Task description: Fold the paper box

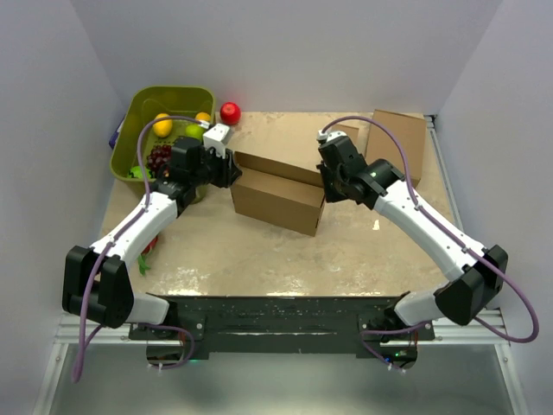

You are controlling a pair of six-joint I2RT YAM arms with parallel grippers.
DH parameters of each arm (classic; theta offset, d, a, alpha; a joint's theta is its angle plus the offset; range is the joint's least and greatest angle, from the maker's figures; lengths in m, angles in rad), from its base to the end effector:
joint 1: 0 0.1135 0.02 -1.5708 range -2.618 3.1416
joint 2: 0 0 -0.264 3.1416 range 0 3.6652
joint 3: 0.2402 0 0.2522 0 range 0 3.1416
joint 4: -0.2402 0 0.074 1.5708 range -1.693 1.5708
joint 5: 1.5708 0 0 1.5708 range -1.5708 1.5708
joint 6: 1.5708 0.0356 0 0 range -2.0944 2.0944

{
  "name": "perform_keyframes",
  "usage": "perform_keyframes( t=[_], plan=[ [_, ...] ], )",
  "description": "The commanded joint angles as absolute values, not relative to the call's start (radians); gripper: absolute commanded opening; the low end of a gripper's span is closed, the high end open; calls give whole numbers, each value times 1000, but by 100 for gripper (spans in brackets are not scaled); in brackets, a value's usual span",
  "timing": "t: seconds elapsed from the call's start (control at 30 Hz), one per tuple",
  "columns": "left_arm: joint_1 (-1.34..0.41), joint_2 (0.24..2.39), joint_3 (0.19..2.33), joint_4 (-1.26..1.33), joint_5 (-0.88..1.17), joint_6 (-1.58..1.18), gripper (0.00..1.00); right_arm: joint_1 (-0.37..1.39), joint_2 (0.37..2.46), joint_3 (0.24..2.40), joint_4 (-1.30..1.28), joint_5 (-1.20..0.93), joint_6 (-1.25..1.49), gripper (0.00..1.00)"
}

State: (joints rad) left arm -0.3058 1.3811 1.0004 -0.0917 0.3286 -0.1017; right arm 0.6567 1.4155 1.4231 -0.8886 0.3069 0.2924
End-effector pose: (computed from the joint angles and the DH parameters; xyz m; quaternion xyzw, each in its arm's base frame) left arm 0.2977 -0.1060 0.2884 0.1707 0.8284 -0.2408 0.4761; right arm 0.2381 0.1700 0.3529 -0.1176 0.9240 0.0247 0.3629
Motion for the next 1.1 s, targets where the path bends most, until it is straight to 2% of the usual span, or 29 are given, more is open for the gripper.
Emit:
perform_keyframes(
  t=[0.0,0.37,1.07],
  plan=[
    [-322,1393,947,-126,436,-127,29,654,1446,1500,-871,284,420,0],
    [-331,1376,911,-112,466,-143,27,652,1493,1520,-796,215,517,0],
    [-337,1371,907,-106,471,-146,24,652,1483,1402,-704,201,581,0]
  ],
)
